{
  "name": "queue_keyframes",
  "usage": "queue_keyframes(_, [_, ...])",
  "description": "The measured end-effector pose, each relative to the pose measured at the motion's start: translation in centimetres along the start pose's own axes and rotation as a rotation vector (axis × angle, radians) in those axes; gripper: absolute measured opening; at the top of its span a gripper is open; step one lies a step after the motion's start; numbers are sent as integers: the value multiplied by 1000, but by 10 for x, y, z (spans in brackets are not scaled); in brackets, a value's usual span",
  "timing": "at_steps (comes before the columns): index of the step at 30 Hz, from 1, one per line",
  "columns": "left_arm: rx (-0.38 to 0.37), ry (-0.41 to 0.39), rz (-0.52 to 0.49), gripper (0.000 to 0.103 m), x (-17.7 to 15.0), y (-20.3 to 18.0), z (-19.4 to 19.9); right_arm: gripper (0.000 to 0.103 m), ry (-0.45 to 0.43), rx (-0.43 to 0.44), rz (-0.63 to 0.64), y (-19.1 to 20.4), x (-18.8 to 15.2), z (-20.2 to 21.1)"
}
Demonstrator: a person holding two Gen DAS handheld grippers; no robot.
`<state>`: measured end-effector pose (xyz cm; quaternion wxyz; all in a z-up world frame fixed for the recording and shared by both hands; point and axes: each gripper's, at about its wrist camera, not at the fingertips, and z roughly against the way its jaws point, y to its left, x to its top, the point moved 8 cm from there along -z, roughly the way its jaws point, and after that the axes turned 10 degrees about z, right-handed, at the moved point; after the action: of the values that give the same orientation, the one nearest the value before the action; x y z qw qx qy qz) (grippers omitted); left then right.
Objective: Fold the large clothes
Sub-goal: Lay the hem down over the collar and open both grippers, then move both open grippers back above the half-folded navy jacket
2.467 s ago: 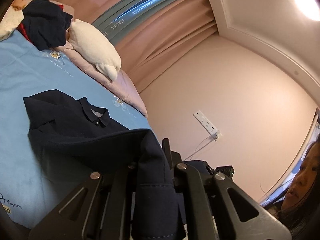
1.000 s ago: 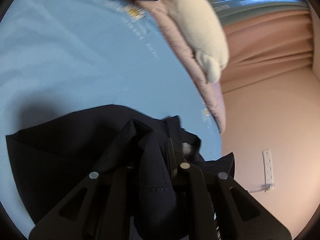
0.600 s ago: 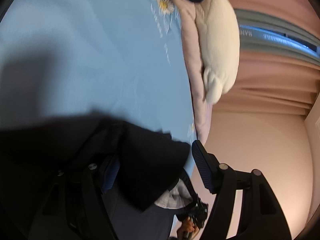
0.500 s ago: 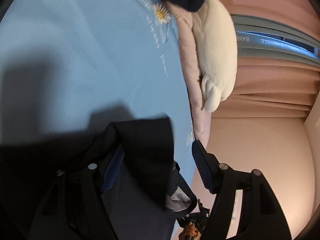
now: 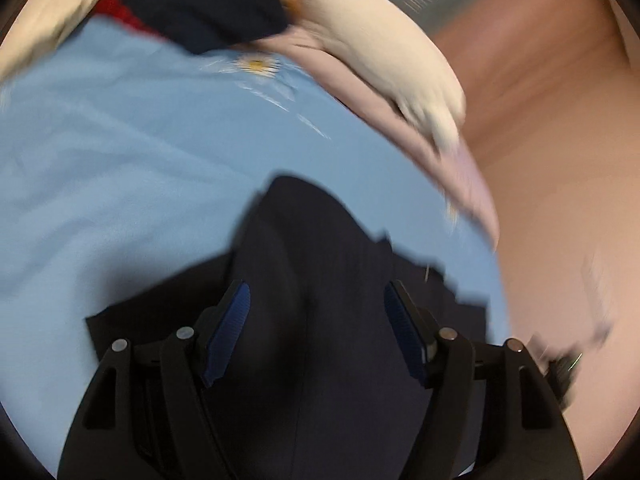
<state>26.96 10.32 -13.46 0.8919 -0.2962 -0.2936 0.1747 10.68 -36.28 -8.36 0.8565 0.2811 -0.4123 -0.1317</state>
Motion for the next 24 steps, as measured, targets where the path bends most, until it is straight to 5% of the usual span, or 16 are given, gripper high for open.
queue_keyframes(3, [42,8,-131,70,-37,-2,14,69,6,-98,145,12,-20,14])
queue_keyframes(12, [1,80,-78,70,-115,43,33,69,37,-153,262,27,-73,34])
queue_keyframes(24, [20,61,-51,69,-133,47,38,69,138,-338,374,9,-114,2])
